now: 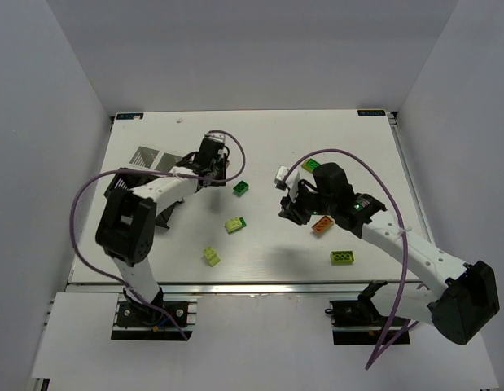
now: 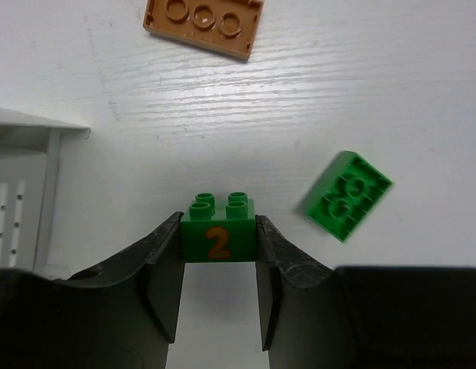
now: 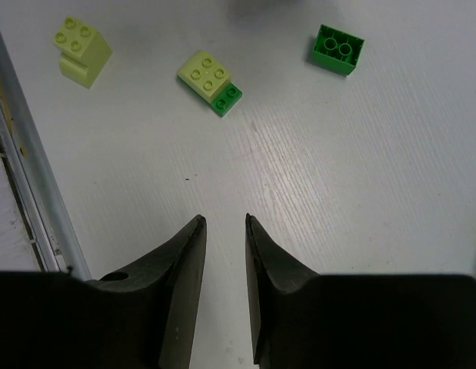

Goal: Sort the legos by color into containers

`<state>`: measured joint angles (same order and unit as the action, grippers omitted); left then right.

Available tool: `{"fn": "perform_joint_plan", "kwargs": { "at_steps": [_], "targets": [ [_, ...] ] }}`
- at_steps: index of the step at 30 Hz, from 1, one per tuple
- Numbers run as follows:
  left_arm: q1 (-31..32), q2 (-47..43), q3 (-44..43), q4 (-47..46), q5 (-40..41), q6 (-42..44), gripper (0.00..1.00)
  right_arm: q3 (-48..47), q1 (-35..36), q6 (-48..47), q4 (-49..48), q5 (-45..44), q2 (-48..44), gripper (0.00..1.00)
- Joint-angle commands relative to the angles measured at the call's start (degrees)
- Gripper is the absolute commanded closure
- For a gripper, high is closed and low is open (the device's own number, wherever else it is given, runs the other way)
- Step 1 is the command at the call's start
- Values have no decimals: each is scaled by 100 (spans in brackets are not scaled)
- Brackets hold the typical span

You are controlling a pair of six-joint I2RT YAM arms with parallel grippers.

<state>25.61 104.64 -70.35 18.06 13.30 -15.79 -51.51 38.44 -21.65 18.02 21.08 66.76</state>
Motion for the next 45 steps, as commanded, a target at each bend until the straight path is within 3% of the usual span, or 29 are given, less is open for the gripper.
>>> {"fn": "perform_joint_plan", "kwargs": {
  "at_steps": [1, 10, 15, 22, 25, 32, 39, 43, 45],
  "targets": [
    [-12, -1179, 187, -49, -213, -73, 92, 44, 41, 3, -211, -8, -269, 67],
    [-239, -2781, 645, 504, 217, -169, 93, 18, 85, -6, -167, 45, -286, 67],
    [-1469, -3238, 697, 672, 118, -451, 93, 35, 129, 20, -176, 98, -357, 67],
    [-3173, -3029, 785, 646, -11, -1021, 93, 27, 182, 20, -150, 168, -383, 67],
    [-3447, -2941, 908, 549, 6, -1137, 93, 18, 208, 12, -150, 186, -436, 67],
    [-3606, -2800, 1032, 497, 340, -1189, 92, 27, 226, 3, -159, 177, -550, 66],
    [-3650, -2756, 1093, 549, 595, -1242, 80, 35, 217, 3, -167, 168, -515, 66],
    [-3659, -2835, 1190, 584, 691, -1312, 80, 35, 226, 12, -167, 168, -480, 65],
    [-3659, -2844, 1173, 645, 779, -1400, 69, 35, 226, 12, -167, 168, -462, 65]
  ]
}}
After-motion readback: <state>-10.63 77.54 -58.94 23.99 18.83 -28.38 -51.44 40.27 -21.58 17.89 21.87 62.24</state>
